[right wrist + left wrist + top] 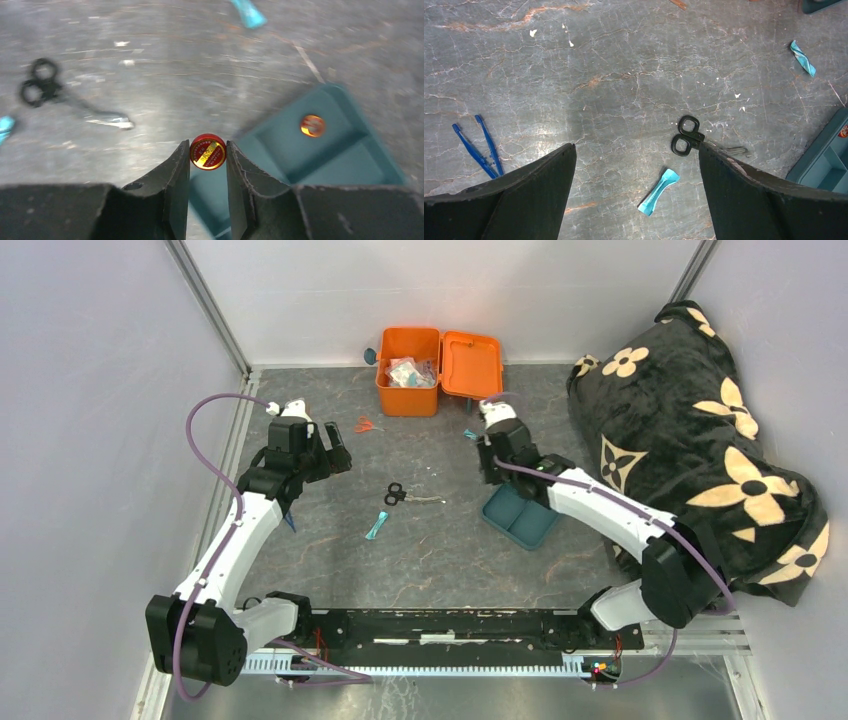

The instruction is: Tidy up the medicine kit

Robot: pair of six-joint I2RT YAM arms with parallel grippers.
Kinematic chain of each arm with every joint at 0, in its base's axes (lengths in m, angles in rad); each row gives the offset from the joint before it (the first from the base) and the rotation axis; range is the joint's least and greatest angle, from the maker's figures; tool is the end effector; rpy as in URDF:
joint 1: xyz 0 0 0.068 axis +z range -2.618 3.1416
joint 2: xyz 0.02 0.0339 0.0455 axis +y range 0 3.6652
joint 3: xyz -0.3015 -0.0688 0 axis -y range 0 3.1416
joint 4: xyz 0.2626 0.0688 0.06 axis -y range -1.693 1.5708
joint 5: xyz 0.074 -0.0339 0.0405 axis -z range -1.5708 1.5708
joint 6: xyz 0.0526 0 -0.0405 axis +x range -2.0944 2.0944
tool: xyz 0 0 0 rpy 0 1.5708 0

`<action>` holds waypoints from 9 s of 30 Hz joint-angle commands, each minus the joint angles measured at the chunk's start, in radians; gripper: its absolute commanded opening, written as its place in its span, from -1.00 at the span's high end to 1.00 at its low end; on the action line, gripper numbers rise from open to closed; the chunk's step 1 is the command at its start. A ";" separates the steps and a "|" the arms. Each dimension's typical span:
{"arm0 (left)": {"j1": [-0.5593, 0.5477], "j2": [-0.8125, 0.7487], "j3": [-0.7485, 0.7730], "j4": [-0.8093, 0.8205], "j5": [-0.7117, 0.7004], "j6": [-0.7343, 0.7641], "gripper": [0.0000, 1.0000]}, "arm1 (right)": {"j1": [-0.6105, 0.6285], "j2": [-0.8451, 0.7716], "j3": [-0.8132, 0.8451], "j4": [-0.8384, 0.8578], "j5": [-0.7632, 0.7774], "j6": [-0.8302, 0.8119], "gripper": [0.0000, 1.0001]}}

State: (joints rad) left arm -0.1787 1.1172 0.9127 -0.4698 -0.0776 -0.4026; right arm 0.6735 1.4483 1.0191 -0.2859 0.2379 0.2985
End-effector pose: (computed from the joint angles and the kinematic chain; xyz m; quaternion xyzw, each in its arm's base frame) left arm 0.2526 -0.0415 0.3110 -0.1173 0.8930 -0.0906 0.4249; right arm 0.2746 0.2032 0.2760 -0.1200 0.8968 0.0970 0.4147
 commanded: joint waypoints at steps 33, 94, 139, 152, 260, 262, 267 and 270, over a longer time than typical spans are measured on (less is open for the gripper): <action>0.005 -0.014 -0.001 0.020 -0.026 0.011 -1.00 | -0.318 0.228 -0.010 0.056 -0.115 -0.105 0.36; 0.007 -0.039 -0.001 0.018 -0.073 0.006 -1.00 | 0.138 0.682 0.585 -0.212 -0.417 -0.640 -0.30; 0.007 -0.029 -0.086 0.080 0.163 -0.125 -1.00 | 0.141 0.274 0.011 0.120 -0.302 -0.120 0.84; 0.007 -0.036 -0.090 0.079 0.167 -0.122 -1.00 | 0.140 0.171 -0.020 0.103 -0.178 -0.092 0.86; -0.003 -0.023 -0.146 0.135 0.267 -0.171 -1.00 | 0.158 0.441 0.138 -0.032 -0.175 -0.198 0.96; -0.012 -0.004 -0.158 0.166 0.295 -0.195 -1.00 | 0.150 0.419 0.114 0.003 -0.217 -0.169 1.00; -0.061 0.058 -0.179 0.251 0.331 -0.245 -1.00 | 0.139 0.394 0.086 0.042 -0.275 -0.142 1.00; -0.116 0.108 -0.183 0.307 0.335 -0.274 -1.00 | 0.133 0.387 0.065 0.057 -0.287 -0.138 1.00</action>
State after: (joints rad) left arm -0.2386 1.1797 0.7361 -0.2878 0.2119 -0.5983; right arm 0.8124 1.8503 1.1282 -0.2340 0.0010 0.1265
